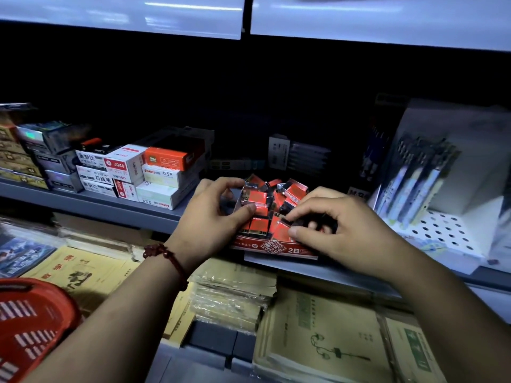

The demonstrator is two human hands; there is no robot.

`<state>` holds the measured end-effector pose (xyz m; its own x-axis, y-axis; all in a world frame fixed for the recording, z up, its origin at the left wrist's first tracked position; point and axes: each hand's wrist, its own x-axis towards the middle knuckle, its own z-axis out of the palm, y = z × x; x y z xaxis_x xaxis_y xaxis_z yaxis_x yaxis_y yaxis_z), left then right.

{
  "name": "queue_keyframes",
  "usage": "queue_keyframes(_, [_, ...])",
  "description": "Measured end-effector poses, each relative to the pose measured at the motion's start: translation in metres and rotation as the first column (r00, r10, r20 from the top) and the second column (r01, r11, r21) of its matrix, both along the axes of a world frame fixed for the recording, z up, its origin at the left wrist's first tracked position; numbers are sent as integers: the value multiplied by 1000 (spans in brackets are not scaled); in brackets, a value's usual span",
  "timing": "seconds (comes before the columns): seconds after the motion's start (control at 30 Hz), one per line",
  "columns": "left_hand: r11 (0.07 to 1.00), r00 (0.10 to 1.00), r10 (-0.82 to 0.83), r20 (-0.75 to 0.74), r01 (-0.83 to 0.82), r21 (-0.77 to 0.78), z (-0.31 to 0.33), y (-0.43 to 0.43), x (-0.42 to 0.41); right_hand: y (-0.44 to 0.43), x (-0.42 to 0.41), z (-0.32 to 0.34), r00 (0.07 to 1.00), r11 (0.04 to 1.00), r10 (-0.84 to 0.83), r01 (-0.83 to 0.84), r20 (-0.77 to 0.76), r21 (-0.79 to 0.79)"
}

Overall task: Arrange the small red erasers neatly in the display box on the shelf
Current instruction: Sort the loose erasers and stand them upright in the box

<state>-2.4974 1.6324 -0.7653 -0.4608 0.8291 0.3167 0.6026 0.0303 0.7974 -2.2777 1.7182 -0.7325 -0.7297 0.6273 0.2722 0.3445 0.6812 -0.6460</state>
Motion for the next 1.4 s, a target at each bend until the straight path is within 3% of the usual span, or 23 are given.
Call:
queue_keyframes(0.17, [988, 962, -114, -247, 135, 69, 11, -4, 12, 3, 2, -2, 1000, 1000, 8, -8, -8, 8])
queue_keyframes(0.27, [973, 916, -227, -331, 226, -42, 13, -2, 21, 5, 3, -4, 999, 1000, 11, -10, -51, 20])
queue_keyframes(0.4, [968, 869, -223, -441, 145, -204, 17, 1, 29, 5, 3, -5, 986, 997, -9, -3, -167, -71])
queue_keyframes(0.6, [962, 967, -198, -164, 159, -224, 21, 7, 35, 8, 5, -8, 973, 994, -62, 39, -223, -104])
queue_keyframes(0.93, [958, 949, -266, 172, 280, -64, 23, 5, 33, 4, 7, -8, 935, 965, -139, 55, -326, -256])
queue_keyframes(1.17, [959, 889, -129, 439, -1, 283, 31, -10, 35, 2, -2, 0, 913, 948, -182, 64, -365, -312])
queue_keyframes(1.4, [958, 847, -94, 523, -65, 279, -2, -13, 6, -2, -30, 2, 905, 962, -197, 104, -377, -251])
